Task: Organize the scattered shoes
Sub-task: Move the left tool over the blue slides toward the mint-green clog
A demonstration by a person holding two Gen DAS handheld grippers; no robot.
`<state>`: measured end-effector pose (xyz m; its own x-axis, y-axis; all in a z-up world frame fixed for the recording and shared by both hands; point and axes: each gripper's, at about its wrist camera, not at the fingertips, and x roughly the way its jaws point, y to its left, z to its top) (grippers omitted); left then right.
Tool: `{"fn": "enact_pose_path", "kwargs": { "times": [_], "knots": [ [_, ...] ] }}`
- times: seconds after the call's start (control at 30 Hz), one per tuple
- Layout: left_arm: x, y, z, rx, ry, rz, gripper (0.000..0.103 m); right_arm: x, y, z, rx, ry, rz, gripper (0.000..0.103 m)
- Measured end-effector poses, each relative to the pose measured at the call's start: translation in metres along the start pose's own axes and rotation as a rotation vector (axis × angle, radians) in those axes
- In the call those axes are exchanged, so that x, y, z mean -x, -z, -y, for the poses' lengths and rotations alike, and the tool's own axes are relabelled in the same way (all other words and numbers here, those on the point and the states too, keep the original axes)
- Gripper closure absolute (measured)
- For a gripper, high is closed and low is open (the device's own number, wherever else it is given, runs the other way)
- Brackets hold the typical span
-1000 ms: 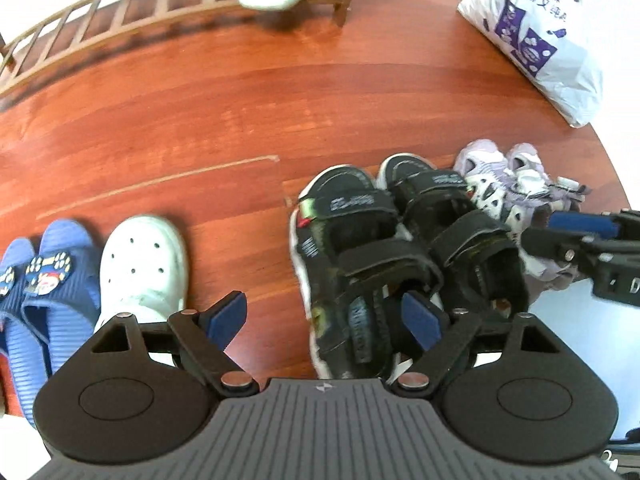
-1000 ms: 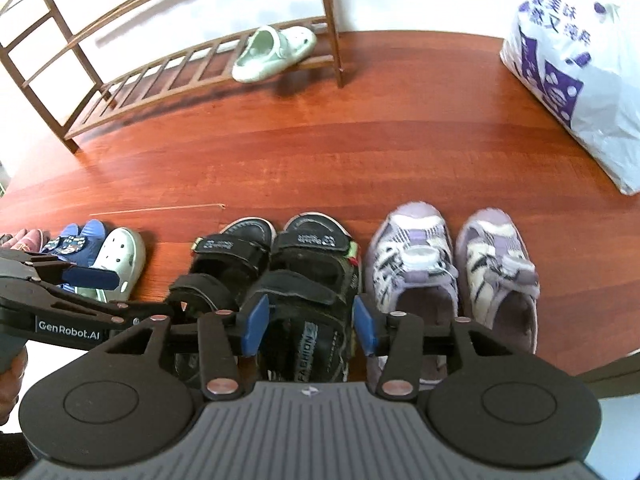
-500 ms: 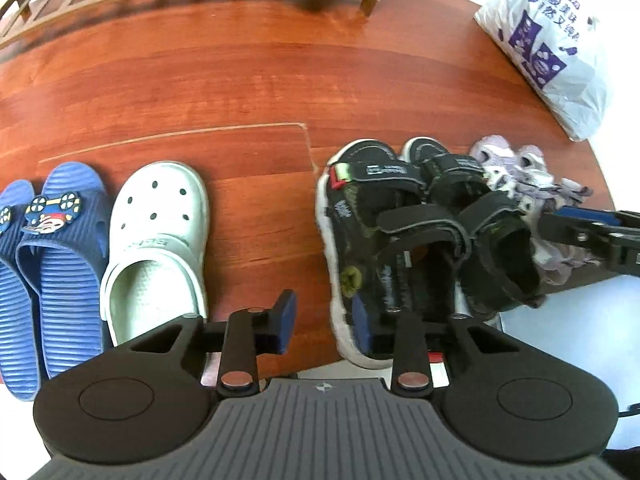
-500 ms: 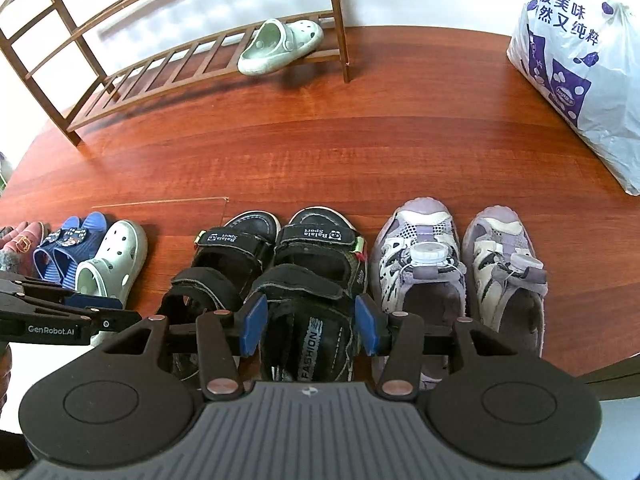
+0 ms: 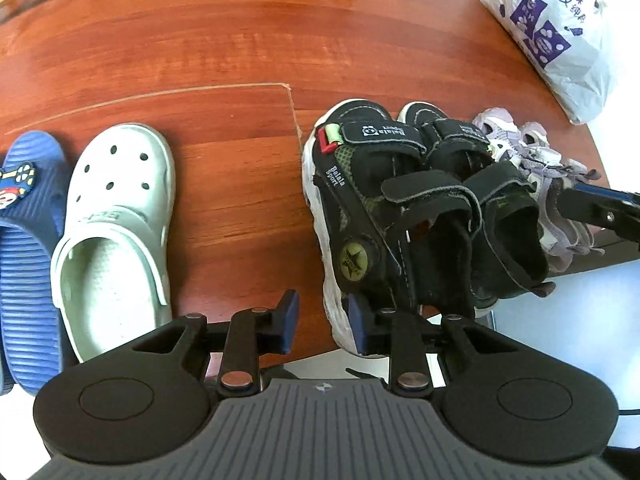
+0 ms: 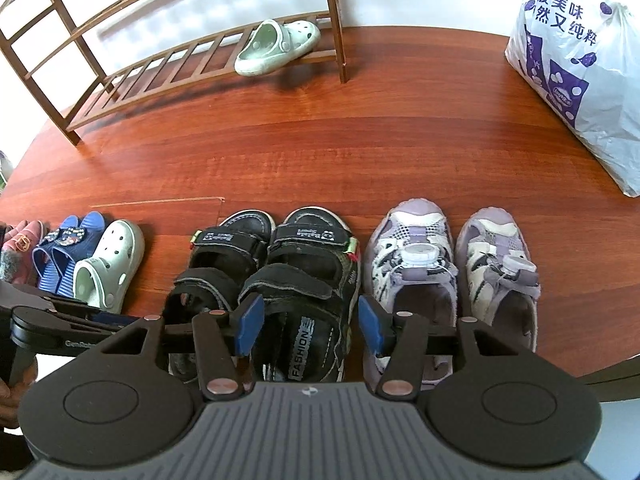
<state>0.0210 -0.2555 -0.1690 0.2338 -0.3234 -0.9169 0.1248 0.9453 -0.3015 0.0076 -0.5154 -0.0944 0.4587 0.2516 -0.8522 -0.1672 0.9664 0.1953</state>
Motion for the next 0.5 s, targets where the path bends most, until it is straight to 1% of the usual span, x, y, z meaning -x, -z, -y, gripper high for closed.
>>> {"fn": "enact_pose_path", "kwargs": {
  "times": [0.03, 0.07, 0.1, 0.17, 0.3, 0.37, 0.5],
  "knots": [
    [0.003, 0.001, -0.003, 0.003, -0.009, 0.011, 0.068, 0.0, -0.002, -0.001, 0.0, -0.003, 0.001, 0.045],
    [0.007, 0.002, -0.006, 0.005, -0.018, 0.022, 0.062, -0.001, -0.004, -0.002, 0.004, -0.005, 0.003, 0.045],
    [0.011, 0.003, -0.009, 0.007, -0.031, 0.036, 0.059, -0.001, -0.006, -0.005, 0.009, -0.007, 0.005, 0.045],
    [0.021, 0.004, -0.017, 0.01, -0.065, 0.066, 0.049, -0.001, -0.01, -0.009, 0.018, -0.01, 0.009, 0.044],
    [0.036, 0.008, -0.036, 0.023, -0.131, 0.112, 0.041, -0.005, -0.019, -0.018, 0.04, -0.02, 0.01, 0.042],
    [0.041, 0.011, -0.047, 0.032, -0.163, 0.131, 0.028, -0.008, -0.022, -0.022, 0.047, -0.023, 0.007, 0.042],
    [0.05, 0.014, -0.065, 0.048, -0.22, 0.163, 0.025, -0.016, -0.029, -0.034, 0.065, -0.029, -0.004, 0.041]
  ]
}}
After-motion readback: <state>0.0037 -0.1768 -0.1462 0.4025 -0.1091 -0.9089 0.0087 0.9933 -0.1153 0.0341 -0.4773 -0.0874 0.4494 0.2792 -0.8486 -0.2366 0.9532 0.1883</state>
